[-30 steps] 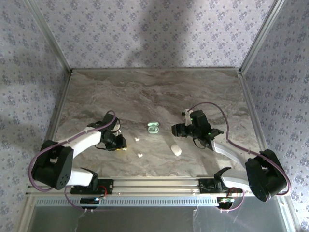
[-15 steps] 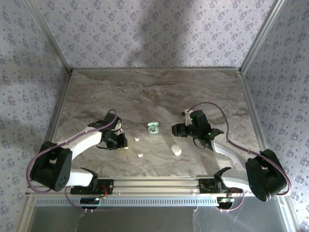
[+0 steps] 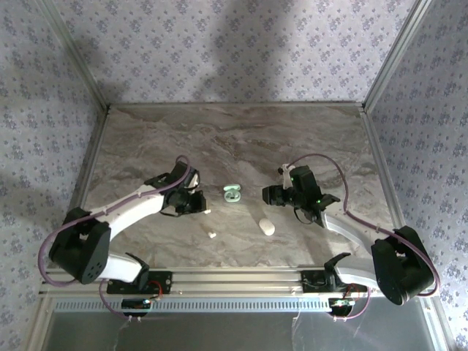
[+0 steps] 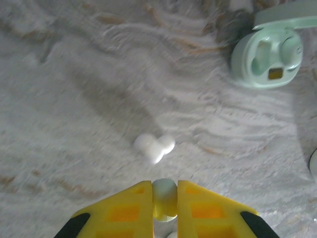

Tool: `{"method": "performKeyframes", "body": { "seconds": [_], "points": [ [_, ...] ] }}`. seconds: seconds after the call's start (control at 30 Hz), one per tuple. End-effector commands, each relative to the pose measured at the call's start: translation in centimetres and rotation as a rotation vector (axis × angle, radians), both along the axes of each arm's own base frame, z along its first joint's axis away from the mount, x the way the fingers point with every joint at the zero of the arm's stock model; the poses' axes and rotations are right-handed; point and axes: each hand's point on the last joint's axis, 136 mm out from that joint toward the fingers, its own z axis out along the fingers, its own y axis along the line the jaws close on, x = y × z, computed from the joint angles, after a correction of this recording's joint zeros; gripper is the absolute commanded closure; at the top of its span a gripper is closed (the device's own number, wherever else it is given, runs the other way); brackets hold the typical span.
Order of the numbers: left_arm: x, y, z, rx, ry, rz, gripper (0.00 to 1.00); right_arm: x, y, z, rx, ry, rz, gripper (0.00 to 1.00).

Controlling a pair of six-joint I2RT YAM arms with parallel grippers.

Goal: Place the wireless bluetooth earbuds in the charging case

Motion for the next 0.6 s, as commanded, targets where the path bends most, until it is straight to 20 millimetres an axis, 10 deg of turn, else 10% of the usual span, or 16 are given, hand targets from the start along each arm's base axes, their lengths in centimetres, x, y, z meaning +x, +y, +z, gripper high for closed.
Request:
{"method": "performKeyframes", "body": {
  "seconds": [0.0, 0.57],
  "points": [
    [1.8, -1.7, 0.8, 0.009, -0.053, 0.006, 0.85, 0.2, -0.6, -0.4, -0.007, 0.009, -0.025, 0.36],
    [5.5, -6.5, 2.1, 0.334, -0.282, -0.125, 0.86, 0.3, -1.3, -0.4, 0.007, 0.019, -0.047, 0.36]
  ]
}}
